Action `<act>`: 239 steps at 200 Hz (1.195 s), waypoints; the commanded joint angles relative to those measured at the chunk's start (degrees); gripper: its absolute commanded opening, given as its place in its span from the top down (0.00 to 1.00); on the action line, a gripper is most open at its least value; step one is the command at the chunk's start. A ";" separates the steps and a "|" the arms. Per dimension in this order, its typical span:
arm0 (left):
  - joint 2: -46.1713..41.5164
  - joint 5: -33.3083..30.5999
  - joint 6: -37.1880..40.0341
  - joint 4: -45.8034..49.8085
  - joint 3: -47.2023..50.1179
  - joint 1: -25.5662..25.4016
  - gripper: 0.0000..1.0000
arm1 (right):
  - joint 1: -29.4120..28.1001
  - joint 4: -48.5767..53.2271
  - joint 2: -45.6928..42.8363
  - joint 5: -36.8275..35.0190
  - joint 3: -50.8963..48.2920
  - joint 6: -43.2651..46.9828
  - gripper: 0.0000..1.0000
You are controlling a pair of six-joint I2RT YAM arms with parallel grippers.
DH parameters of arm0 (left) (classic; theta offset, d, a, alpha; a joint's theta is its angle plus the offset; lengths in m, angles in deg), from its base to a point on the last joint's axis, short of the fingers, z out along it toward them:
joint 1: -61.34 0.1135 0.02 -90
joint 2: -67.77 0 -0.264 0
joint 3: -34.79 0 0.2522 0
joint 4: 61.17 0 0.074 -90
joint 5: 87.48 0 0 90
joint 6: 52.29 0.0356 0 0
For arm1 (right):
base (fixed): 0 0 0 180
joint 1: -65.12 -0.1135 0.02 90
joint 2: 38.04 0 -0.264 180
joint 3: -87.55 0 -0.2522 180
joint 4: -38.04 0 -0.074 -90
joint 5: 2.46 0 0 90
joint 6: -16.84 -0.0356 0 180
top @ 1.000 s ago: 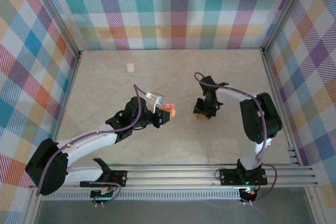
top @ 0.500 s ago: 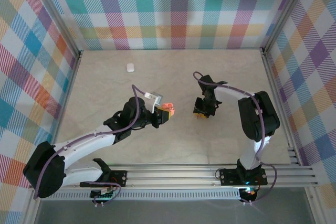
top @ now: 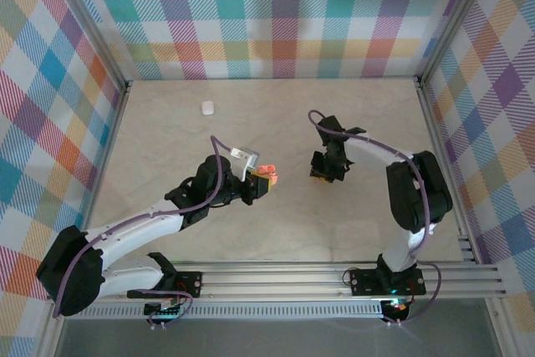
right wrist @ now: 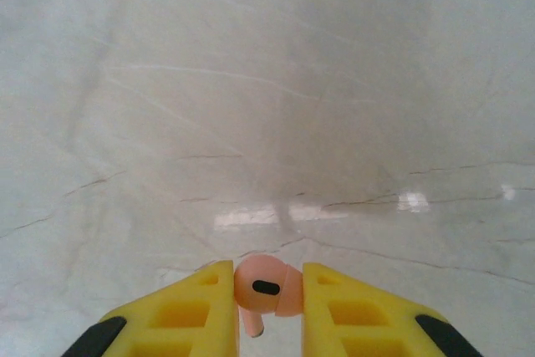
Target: Insert wireless bluetooth earbuds into charging case
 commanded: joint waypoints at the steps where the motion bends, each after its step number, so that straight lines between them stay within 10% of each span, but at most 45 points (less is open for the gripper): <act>1: 0.23 1.26 1.61 -0.66 -0.32 -0.63 1.00 | -0.33 0.38 -5.51 -1.64 1.26 1.78 0.79; 150: 5.42 13.05 5.09 -12.78 -5.85 -1.37 1.00 | -11.37 -12.86 -35.63 -0.20 -0.54 15.01 0.83; 239: 3.59 9.62 11.68 -25.04 -1.93 -4.89 1.00 | -16.88 -24.80 -41.71 3.36 -5.87 18.06 0.83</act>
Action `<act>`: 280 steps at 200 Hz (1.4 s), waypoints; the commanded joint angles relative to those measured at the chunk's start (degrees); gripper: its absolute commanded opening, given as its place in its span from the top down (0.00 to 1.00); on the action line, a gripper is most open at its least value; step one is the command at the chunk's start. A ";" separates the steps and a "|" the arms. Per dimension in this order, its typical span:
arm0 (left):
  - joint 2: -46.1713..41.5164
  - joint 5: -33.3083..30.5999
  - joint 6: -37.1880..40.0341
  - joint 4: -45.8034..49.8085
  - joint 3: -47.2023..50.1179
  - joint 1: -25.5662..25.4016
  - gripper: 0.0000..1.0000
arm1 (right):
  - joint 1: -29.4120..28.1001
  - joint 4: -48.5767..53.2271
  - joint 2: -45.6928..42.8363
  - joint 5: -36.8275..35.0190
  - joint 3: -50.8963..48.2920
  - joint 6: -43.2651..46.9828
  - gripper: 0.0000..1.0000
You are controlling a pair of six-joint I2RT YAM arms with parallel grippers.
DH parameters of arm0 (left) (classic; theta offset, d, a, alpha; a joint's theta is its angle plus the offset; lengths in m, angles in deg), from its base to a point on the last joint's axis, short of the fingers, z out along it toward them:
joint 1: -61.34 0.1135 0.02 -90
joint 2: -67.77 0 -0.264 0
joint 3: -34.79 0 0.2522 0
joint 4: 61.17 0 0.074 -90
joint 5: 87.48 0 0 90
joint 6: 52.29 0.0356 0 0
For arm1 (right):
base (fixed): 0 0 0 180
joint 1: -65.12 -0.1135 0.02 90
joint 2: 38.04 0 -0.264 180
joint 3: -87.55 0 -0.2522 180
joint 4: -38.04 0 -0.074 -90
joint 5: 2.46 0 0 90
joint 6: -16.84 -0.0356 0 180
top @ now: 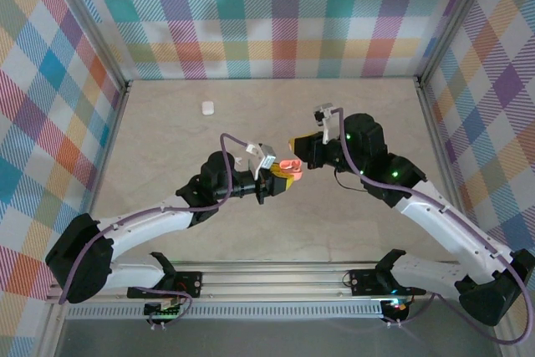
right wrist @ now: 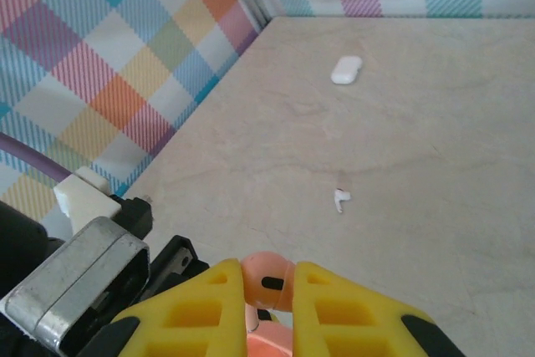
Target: Insert wireless bluetooth earbuds into charging case
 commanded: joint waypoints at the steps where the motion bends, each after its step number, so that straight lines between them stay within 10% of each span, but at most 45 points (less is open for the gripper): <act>1: -1.61 -1.91 3.09 -6.22 0.66 -1.28 1.00 | -0.73 -6.20 -2.59 1.53 -3.11 2.03 0.83; 280: -2.69 -6.86 6.45 -15.19 0.16 -2.69 1.00 | -1.15 -13.35 -5.82 3.69 -10.77 5.80 0.85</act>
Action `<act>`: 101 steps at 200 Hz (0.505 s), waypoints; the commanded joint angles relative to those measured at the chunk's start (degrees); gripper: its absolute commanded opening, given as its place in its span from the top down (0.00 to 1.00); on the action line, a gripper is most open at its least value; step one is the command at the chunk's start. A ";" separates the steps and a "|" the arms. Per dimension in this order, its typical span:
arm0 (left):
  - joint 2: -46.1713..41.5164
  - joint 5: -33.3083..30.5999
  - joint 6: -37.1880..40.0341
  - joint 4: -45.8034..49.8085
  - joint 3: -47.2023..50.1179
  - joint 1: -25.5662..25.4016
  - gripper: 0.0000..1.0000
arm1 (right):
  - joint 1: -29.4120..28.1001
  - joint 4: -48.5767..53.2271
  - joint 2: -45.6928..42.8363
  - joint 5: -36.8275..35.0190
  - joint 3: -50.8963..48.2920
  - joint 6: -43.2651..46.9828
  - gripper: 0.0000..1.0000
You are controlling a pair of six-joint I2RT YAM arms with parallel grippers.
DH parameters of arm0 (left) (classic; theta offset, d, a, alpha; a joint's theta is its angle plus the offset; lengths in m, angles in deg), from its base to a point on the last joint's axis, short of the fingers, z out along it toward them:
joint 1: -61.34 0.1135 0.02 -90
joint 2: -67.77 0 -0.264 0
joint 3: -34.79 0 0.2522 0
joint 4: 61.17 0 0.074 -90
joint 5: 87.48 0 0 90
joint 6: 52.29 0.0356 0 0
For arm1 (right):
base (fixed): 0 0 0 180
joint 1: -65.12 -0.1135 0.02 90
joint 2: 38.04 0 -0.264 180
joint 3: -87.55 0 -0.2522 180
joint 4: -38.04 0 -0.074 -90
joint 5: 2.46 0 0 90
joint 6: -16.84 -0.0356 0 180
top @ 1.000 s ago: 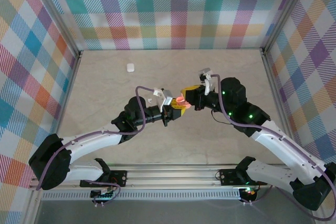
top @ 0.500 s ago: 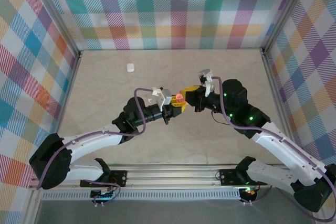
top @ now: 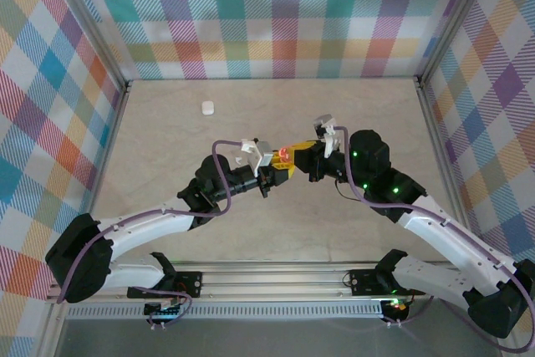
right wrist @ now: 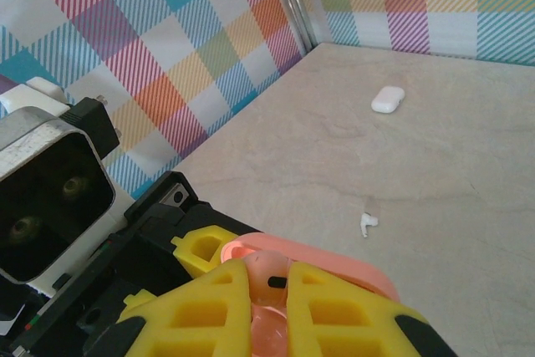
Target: Insert wireless bluetooth earbuds into charging case
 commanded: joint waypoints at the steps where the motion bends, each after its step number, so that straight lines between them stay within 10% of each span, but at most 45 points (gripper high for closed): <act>1: -2.35 0.88 -0.01 -3.22 -0.21 -0.93 1.00 | -0.36 -2.03 -0.25 -0.31 -0.74 1.70 0.85; 101: -2.25 -0.59 -2.27 -3.95 -1.06 -0.93 1.00 | -0.38 -3.49 -0.90 0.82 -3.06 3.43 0.83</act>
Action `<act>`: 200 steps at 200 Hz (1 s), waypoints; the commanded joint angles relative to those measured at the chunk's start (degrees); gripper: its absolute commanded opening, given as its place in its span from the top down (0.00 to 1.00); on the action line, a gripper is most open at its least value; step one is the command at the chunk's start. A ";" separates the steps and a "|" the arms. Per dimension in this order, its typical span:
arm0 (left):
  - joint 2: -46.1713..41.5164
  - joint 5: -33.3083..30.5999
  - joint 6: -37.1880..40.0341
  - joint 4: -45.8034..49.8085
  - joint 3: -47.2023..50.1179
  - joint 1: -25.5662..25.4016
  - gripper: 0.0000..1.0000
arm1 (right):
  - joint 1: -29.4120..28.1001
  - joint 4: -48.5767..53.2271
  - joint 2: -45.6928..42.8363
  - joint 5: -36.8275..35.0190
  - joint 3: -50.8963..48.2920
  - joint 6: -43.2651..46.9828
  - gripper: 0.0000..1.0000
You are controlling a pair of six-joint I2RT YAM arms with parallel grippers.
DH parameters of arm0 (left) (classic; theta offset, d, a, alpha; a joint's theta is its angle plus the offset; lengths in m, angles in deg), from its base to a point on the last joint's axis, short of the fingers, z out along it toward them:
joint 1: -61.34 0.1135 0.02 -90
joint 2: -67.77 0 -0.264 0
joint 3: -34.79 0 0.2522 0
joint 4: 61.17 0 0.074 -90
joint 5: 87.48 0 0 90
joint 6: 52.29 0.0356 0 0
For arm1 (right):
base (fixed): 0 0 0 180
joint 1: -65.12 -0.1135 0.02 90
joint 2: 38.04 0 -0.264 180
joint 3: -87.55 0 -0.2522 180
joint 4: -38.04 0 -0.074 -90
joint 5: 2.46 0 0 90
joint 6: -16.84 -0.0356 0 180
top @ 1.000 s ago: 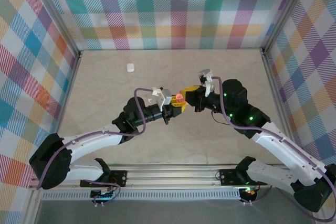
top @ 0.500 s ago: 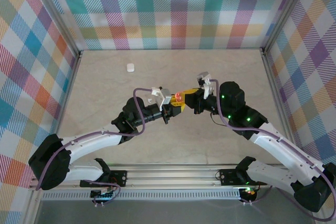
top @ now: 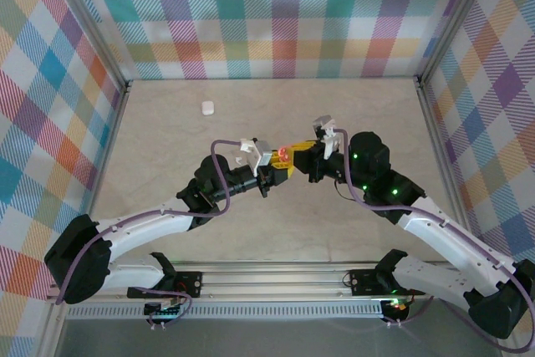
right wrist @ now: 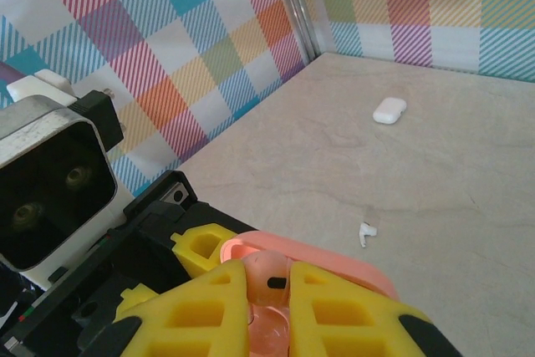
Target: Insert wireless bluetooth earbuds into charging case
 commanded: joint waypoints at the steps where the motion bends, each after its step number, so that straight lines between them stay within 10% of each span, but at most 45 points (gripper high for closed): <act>1: -1.81 0.03 -1.39 -4.42 -1.04 -0.91 1.00 | -0.32 -1.17 -0.43 0.80 -1.50 2.00 0.83; 200: -0.86 -0.07 -4.47 -5.37 -2.52 -0.94 1.00 | -0.32 -5.76 0.72 3.97 -6.37 13.71 0.77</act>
